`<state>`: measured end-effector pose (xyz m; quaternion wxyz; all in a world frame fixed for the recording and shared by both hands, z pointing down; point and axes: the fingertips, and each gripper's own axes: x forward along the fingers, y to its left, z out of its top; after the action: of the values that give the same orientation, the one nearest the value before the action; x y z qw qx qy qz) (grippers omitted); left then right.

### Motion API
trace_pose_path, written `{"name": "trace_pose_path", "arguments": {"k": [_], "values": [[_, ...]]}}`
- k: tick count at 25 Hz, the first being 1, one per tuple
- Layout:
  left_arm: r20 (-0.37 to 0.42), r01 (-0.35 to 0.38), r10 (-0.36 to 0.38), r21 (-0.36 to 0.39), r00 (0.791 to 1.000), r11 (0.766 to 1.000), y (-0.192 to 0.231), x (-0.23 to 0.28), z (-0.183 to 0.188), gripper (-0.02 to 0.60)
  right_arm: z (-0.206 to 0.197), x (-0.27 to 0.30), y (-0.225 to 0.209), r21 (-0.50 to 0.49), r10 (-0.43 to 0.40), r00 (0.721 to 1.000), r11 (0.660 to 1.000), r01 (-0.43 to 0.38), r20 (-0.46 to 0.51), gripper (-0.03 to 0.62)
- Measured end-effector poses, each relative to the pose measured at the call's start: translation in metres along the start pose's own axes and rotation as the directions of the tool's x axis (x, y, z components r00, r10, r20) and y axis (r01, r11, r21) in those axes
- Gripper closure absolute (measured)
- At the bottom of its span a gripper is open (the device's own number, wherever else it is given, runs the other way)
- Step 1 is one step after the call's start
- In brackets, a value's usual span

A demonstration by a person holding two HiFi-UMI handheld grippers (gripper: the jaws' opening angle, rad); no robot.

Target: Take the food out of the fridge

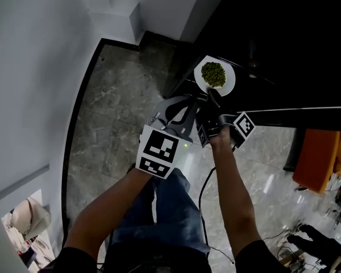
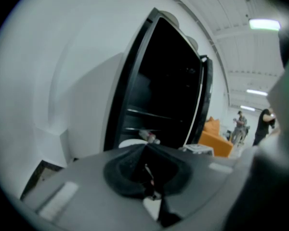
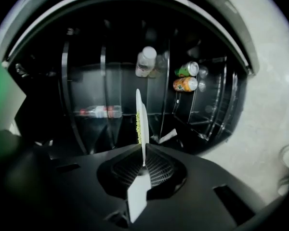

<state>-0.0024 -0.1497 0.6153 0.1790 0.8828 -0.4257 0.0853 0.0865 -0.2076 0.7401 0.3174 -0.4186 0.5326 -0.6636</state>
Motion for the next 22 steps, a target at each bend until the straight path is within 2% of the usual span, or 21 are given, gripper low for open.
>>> {"name": "trace_pose_path", "arguments": {"k": [10, 15, 22], "values": [[-0.018, 0.009, -0.009, -0.032, 1.0, 0.999, -0.05, -0.038, 0.063, 0.578, -0.04, -0.103, 0.083, -0.002, 0.004, 1.0, 1.0, -0.004, 0.01, 0.583], [-0.028, 0.024, -0.024, -0.011, 0.999, 1.0, -0.082, -0.067, 0.099, 0.578, -0.057, -0.146, 0.143, -0.005, 0.034, 0.999, 0.999, -0.034, 0.035, 0.583], [0.011, -0.007, 0.007, -0.004, 1.0, 1.0, -0.105, -0.108, 0.152, 0.578, -0.083, -0.185, 0.223, -0.055, 0.06, 0.998, 0.997, -0.06, 0.006, 0.583]]}}
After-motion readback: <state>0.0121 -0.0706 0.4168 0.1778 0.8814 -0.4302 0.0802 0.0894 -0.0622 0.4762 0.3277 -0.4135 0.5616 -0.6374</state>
